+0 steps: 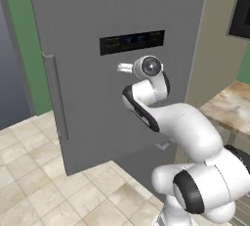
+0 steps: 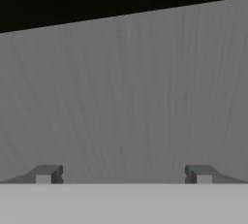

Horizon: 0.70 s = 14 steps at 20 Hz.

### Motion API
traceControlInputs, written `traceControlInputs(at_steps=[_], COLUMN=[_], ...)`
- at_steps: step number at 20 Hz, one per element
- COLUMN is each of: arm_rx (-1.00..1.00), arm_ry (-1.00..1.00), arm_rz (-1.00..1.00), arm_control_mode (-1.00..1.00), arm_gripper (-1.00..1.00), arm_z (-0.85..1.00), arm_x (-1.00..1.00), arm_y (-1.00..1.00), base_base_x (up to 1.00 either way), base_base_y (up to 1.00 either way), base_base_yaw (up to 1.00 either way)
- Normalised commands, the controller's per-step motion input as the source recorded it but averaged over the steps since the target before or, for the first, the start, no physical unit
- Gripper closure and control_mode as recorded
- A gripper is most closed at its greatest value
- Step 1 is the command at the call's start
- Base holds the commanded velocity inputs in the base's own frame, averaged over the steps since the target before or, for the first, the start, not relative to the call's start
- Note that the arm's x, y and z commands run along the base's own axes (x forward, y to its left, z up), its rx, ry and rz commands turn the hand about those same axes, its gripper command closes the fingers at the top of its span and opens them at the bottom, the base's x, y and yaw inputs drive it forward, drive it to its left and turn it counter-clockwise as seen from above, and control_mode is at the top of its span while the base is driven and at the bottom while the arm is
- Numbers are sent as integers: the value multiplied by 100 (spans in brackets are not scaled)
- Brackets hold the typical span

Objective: Place the mushroom in the correct fridge rack based on whether it is a fruit or vegetable. Finally, close the fridge door.

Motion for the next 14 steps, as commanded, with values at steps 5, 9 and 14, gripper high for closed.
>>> traceControlInputs(at_steps=[5,9,14], arm_rx=[0,0,0], arm_ry=[0,0,0], arm_rz=[-16,-18,-21], arm_control_mode=[-100,-100,-100], arm_gripper=[-100,-100,-100], arm_z=[0,0,0], arm_x=[59,64,63], arm_y=[0,0,0], base_base_x=[0,0,0], base_base_y=[0,0,0], base_base_yaw=[0,0,0])
